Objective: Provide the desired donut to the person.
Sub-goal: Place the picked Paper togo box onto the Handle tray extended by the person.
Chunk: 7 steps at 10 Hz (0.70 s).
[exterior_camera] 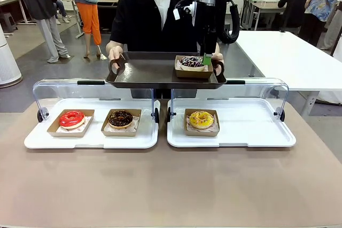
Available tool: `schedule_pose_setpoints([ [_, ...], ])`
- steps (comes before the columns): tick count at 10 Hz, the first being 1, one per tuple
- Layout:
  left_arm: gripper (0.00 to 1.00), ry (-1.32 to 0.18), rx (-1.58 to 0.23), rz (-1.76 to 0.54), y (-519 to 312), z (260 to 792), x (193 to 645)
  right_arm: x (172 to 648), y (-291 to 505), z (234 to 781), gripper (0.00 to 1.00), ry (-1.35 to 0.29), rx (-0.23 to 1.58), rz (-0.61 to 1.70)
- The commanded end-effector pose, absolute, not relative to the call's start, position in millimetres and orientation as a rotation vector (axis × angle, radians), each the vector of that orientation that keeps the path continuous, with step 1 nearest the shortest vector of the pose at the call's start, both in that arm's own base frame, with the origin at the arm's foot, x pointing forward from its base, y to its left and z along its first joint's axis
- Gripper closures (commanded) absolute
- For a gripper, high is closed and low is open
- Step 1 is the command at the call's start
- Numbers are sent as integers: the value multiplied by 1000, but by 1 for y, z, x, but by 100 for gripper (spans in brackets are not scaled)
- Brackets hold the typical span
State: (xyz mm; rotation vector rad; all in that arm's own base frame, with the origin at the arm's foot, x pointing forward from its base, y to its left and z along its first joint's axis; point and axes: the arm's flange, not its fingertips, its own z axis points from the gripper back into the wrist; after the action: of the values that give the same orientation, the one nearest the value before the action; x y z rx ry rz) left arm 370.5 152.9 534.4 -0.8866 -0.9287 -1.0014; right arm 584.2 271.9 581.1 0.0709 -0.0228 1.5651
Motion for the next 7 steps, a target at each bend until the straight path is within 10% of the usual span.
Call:
schedule_pose_setpoints([
  [1,0,-937,-889,-983,152,538,371,588,273,586,0,-16,93,1580],
  [7,0,-937,-889,-983,152,538,371,553,260,600,0,-10,90,1622],
])
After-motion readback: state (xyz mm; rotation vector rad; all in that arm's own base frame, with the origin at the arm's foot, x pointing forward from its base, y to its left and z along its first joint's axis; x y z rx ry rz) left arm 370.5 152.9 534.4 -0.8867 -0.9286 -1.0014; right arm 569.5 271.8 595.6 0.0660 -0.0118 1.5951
